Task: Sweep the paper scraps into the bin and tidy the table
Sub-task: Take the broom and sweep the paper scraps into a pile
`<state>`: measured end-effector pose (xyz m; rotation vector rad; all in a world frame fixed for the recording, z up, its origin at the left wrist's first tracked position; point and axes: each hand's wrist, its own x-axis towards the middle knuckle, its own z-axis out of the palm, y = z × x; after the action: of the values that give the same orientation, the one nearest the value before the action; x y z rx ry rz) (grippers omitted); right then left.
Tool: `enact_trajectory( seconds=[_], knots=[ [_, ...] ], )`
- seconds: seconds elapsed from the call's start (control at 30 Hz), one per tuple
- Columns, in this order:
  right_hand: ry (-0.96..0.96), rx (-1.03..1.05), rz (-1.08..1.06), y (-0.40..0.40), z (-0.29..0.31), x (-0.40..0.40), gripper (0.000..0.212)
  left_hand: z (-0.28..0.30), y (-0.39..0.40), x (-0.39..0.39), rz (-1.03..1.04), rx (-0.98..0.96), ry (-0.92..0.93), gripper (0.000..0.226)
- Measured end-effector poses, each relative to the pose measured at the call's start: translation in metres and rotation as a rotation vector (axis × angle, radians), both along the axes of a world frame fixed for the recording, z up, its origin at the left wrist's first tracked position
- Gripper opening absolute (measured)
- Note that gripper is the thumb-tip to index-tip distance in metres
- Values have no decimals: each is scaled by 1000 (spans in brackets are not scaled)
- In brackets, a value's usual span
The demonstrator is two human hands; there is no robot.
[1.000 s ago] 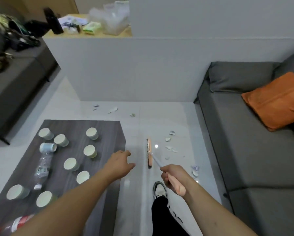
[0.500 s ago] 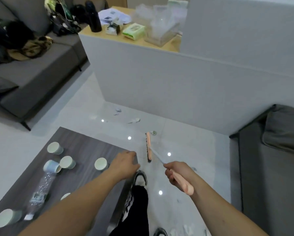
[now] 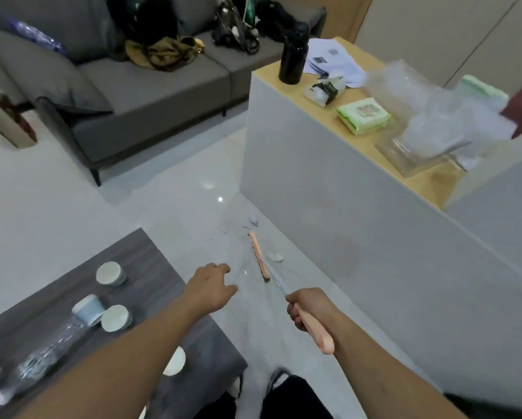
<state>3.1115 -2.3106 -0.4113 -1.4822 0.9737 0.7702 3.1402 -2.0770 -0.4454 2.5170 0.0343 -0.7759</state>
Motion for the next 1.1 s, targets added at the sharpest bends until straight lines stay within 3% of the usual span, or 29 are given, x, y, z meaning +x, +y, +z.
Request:
enact_trajectory(
  seconds=[0.27,0.37,0.5,0.73,0.87,1.1],
  knots=[
    [-43,-161,286,-12,-64,177,14,-26,14,42,383,39,-14,56],
    [-38,-176,367,-18,-102,247,23,-37,3,54,537,96,29,53],
    [1,-174,491,-27,-139,300,20,-52,-28,68,645,117,109,44],
    [7,-228,912,-44,-161,316,11,-69,-88,97,734,75,180,54],
    [-56,-298,1254,-53,-165,316,34,-73,-112,87,790,70,196,53],
    [-97,-428,1640,-86,-154,286,26,-72,-154,39,891,107,200,52]
  ],
)
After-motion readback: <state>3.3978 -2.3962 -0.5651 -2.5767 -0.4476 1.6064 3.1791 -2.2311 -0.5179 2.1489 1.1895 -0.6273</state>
